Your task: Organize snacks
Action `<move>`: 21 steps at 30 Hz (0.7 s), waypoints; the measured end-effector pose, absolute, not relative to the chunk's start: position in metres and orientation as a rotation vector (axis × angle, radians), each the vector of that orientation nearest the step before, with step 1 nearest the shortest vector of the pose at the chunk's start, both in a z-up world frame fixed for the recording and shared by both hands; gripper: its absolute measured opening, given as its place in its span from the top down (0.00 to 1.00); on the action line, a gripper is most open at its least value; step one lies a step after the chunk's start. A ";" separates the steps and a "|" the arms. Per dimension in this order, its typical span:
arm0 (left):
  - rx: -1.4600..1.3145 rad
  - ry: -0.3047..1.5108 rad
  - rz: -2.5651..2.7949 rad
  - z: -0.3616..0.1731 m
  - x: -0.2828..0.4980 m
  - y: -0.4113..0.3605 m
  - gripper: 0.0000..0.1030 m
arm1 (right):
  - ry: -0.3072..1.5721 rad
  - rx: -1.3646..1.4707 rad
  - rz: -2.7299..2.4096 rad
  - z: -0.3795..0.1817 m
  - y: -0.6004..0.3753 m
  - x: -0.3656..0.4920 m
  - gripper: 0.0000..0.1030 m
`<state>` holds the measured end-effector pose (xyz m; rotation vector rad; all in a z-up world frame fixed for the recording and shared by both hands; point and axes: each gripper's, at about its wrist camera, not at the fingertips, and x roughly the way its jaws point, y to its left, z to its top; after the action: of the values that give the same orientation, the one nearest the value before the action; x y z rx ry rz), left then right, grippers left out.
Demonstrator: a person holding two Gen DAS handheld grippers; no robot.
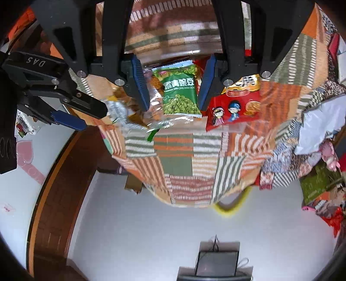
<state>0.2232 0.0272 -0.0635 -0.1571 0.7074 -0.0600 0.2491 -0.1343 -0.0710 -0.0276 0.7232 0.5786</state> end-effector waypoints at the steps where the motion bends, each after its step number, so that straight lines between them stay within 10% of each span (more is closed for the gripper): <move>1: -0.152 0.690 -0.058 -0.057 0.216 0.026 0.56 | 0.707 -0.025 0.581 -0.064 -0.138 0.243 0.32; 11: -0.154 0.518 -0.046 0.005 0.140 0.021 0.54 | 0.542 0.001 0.605 -0.001 -0.166 0.181 0.31; 21: -0.123 0.395 -0.014 0.035 0.073 0.015 0.26 | 0.432 0.010 0.614 0.023 -0.180 0.134 0.16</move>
<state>0.0733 0.0150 0.0348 -0.1234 0.3955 -0.0141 0.1341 -0.1801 0.0231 0.0098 0.4322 0.6143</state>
